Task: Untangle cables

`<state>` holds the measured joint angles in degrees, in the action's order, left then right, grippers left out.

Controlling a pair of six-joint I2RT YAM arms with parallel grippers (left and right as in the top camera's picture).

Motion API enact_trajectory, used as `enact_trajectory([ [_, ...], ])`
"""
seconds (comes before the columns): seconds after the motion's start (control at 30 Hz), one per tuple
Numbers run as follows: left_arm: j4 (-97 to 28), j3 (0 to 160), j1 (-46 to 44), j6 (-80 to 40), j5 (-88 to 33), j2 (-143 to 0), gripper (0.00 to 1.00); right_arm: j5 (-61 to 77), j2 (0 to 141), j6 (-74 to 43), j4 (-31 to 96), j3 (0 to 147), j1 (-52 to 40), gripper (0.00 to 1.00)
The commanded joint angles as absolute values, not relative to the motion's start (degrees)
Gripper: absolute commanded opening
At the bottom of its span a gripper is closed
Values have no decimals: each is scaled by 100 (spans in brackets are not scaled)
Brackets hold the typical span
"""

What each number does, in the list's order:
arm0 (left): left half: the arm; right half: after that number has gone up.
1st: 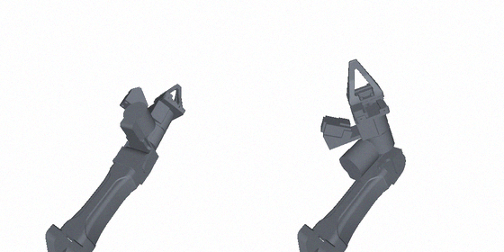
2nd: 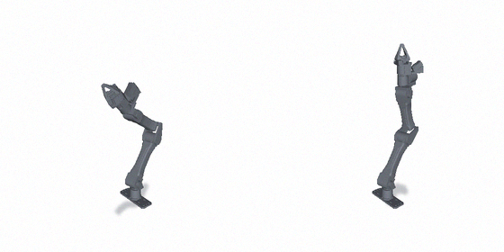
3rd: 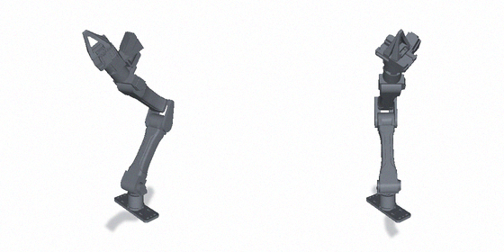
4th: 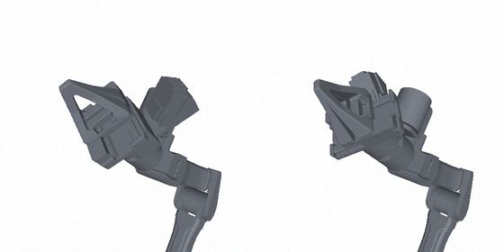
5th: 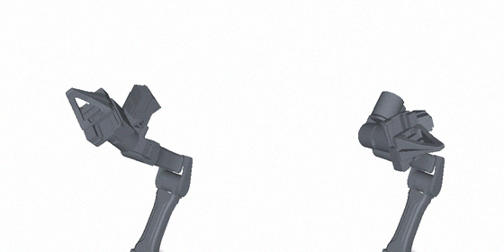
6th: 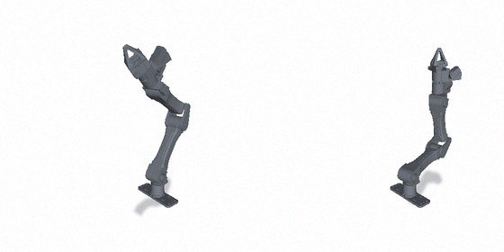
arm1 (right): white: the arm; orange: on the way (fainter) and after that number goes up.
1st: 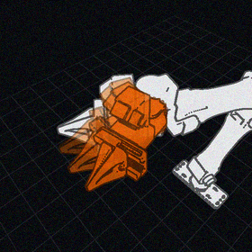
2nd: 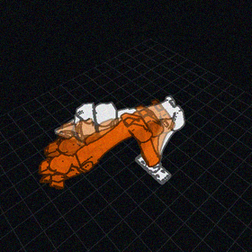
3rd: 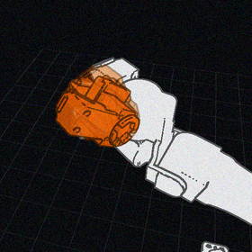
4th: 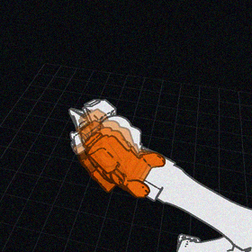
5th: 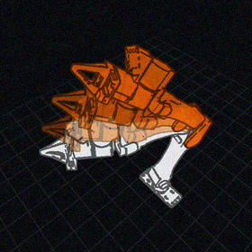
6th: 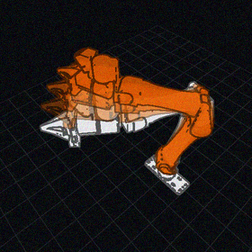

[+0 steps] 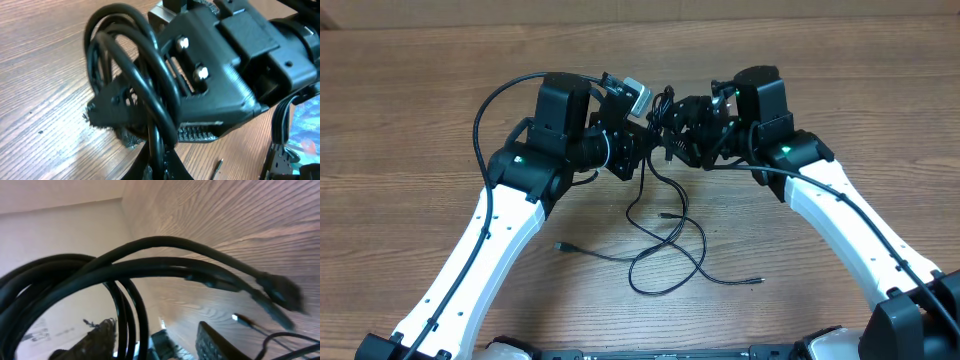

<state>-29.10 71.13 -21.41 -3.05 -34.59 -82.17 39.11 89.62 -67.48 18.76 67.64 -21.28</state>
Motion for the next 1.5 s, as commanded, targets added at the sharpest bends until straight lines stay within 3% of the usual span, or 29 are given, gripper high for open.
enact_trajectory([
  [0.0, -2700, 7140, -2176, -320, -3586, -8228, 4, 3944, 8919, -6053, 2176, 6827, -2346, 45],
  [0.5, -2379, 7140, -2167, -320, -3387, -8228, 4, 3830, 8919, -4685, 3286, 6827, -2346, 38],
  [0.67, -2329, 7140, -2165, -322, -3127, -8228, 4, 3820, 8919, -4504, 3636, 6827, -2346, 26],
  [0.8, -2331, 7140, -2167, -322, -2982, -8228, 4, 3820, 8919, -4508, 3671, 6827, -2346, 27],
  [0.93, -2340, 7140, -2167, -322, -2993, -8228, 4, 3817, 8919, -4510, 3612, 6827, -2346, 34],
  [1.3, -2414, 7140, -2165, -167, -2934, -8228, 4, 3815, 8919, -4506, 3597, 6827, -2340, 31],
  [1.47, -3140, 7140, -2167, 91, -2021, -8228, 4, 3815, 8919, -4283, 3236, 6827, -2340, 44],
])
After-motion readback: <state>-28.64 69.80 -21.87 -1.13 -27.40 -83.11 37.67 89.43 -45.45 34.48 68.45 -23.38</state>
